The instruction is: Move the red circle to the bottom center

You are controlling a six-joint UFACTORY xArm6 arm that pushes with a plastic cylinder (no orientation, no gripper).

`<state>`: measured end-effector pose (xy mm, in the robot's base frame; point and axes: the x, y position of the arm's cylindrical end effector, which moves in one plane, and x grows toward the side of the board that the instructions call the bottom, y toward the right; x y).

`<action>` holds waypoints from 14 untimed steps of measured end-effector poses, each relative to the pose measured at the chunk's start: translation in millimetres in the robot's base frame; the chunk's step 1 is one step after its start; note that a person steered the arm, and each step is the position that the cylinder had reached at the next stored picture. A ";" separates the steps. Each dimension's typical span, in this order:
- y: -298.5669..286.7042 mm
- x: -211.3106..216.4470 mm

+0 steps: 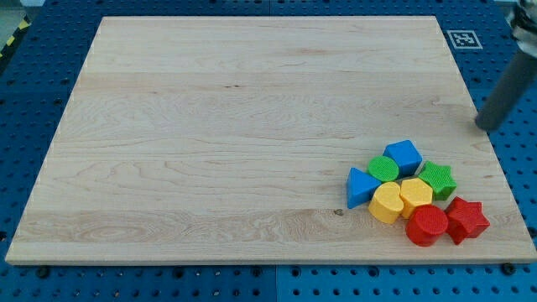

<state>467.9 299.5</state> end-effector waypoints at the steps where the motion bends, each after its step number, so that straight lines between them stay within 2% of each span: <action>1: 0.0 41.0; 2: 0.0 42.9; 4: -0.2 109.5; 6: -6.4 133.0; 8: -20.2 135.0; 9: -51.1 135.2; 14: -132.1 135.4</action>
<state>603.2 167.3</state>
